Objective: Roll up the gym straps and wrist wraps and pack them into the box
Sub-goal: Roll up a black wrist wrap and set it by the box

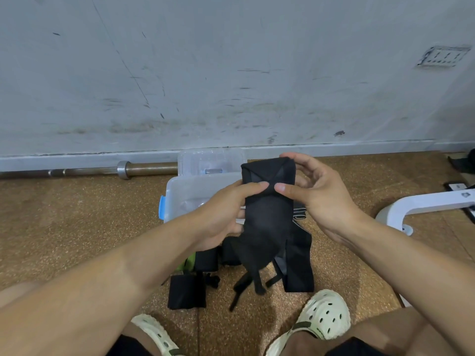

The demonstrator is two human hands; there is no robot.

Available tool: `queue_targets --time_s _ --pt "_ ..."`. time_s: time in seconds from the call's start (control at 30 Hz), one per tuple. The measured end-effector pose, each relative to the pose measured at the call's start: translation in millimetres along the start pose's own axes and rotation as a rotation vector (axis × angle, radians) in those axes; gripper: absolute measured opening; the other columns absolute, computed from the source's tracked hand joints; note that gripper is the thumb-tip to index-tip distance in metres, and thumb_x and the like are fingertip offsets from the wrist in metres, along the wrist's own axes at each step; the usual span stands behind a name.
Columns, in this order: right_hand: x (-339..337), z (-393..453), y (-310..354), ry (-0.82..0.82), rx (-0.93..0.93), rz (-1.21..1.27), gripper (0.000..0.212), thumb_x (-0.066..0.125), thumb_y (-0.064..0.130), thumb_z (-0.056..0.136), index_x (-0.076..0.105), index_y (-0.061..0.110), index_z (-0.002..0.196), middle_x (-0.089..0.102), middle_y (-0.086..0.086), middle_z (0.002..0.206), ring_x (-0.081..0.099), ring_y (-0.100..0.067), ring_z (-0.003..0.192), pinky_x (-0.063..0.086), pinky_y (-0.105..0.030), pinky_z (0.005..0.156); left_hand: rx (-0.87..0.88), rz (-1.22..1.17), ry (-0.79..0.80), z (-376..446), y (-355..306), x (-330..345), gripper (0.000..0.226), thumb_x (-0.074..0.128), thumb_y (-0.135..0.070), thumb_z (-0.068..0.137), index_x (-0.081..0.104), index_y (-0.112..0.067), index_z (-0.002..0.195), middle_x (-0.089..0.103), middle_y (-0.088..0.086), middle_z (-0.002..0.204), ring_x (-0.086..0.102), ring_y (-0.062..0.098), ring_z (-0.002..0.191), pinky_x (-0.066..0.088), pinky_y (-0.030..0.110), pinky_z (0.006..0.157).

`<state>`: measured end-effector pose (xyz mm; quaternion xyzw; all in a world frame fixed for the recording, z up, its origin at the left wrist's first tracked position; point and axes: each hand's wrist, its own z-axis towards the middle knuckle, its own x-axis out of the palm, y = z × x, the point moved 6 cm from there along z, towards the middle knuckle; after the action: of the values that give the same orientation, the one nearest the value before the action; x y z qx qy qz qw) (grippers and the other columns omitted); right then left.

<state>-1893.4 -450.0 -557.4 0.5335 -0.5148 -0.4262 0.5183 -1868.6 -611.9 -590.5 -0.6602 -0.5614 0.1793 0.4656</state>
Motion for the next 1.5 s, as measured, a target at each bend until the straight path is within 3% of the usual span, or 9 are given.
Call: queue_targets --time_s 0.17,0.43,0.63,0.73,0.83,0.93,1.1,1.27,1.5 --pt "4 -2 5 0.023 -0.075 -0.058 0.049 0.077 -0.012 0.080 0.067 0.019 0.116 0.078 0.010 0.102 0.074 -0.012 0.104 0.059 -0.025 0.085 0.052 -0.199 0.021 0 -3 9 0.047 0.047 -0.054 0.102 0.065 -0.025 0.134 0.071 0.008 0.130 0.065 0.028 0.123 0.043 0.049 0.113" --pt "7 -6 5 0.016 -0.171 -0.126 0.044 0.081 -0.017 0.073 0.070 0.018 0.098 0.076 0.003 0.109 0.072 -0.010 0.106 0.058 -0.023 0.082 0.070 -0.257 -0.017 -1 -4 7 0.054 0.042 -0.059 0.102 0.064 -0.022 0.135 0.071 0.008 0.129 0.066 0.026 0.123 0.042 0.047 0.113" --pt "4 1 -1 0.062 -0.093 -0.152 0.047 0.080 -0.019 0.071 0.079 0.025 0.086 0.074 0.004 0.122 0.068 -0.014 0.117 0.054 -0.036 0.102 0.046 -0.326 -0.125 1 -2 -4 0.042 0.053 -0.037 0.102 0.064 -0.012 0.134 0.069 0.016 0.130 0.064 0.033 0.123 0.044 0.050 0.113" --pt "7 4 -7 0.166 0.125 0.060 0.050 0.066 -0.020 0.082 0.075 0.017 0.115 0.074 -0.004 0.124 0.071 -0.020 0.113 0.059 -0.033 0.094 0.081 -0.403 -0.183 3 -7 -12 0.034 0.056 -0.020 0.099 0.062 -0.007 0.131 0.068 0.020 0.129 0.067 0.034 0.116 0.056 0.044 0.099" --pt "13 2 -8 0.253 0.255 0.169 0.062 0.069 0.001 0.086 0.056 0.019 0.143 0.064 0.002 0.140 0.069 -0.016 0.119 0.060 -0.033 0.090 0.133 -0.445 -0.212 3 -15 -18 0.040 0.054 -0.001 0.095 0.060 -0.015 0.133 0.069 0.018 0.122 0.070 0.032 0.106 0.061 0.038 0.080" --pt "16 0 -15 0.280 0.282 0.071 0.062 0.072 0.018 0.084 0.055 0.020 0.144 0.069 -0.001 0.134 0.070 -0.022 0.119 0.061 -0.034 0.089 0.142 -0.368 -0.188 3 -16 -15 0.053 0.051 0.008 0.092 0.059 -0.019 0.137 0.067 0.020 0.124 0.070 0.035 0.107 0.062 0.039 0.080" --pt "13 -2 -18 0.205 0.247 0.071 0.056 0.074 0.010 0.081 0.063 0.016 0.135 0.074 -0.008 0.124 0.074 -0.021 0.109 0.061 -0.029 0.081 0.150 -0.280 -0.152 2 -16 -11 0.066 0.050 0.016 0.087 0.056 -0.024 0.140 0.064 0.018 0.128 0.070 0.036 0.109 0.062 0.042 0.087" --pt "9 0 -15 0.133 0.187 0.080 0.055 0.070 -0.008 0.086 0.062 0.014 0.136 0.070 -0.006 0.131 0.072 -0.021 0.114 0.062 -0.032 0.087 0.130 -0.212 -0.108 2 -14 -9 0.054 0.058 0.007 0.089 0.059 -0.023 0.134 0.072 0.010 0.121 0.071 0.027 0.106 0.059 0.032 0.077" --pt "5 4 -5 0.120 0.069 0.048 0.057 0.070 -0.016 0.082 0.062 0.013 0.130 0.072 -0.002 0.126 0.070 -0.019 0.115 0.060 -0.033 0.093 0.094 -0.202 -0.027 -2 -11 -3 0.039 0.063 -0.028 0.095 0.061 -0.016 0.133 0.075 0.008 0.117 0.073 0.026 0.105 0.060 0.045 0.083"
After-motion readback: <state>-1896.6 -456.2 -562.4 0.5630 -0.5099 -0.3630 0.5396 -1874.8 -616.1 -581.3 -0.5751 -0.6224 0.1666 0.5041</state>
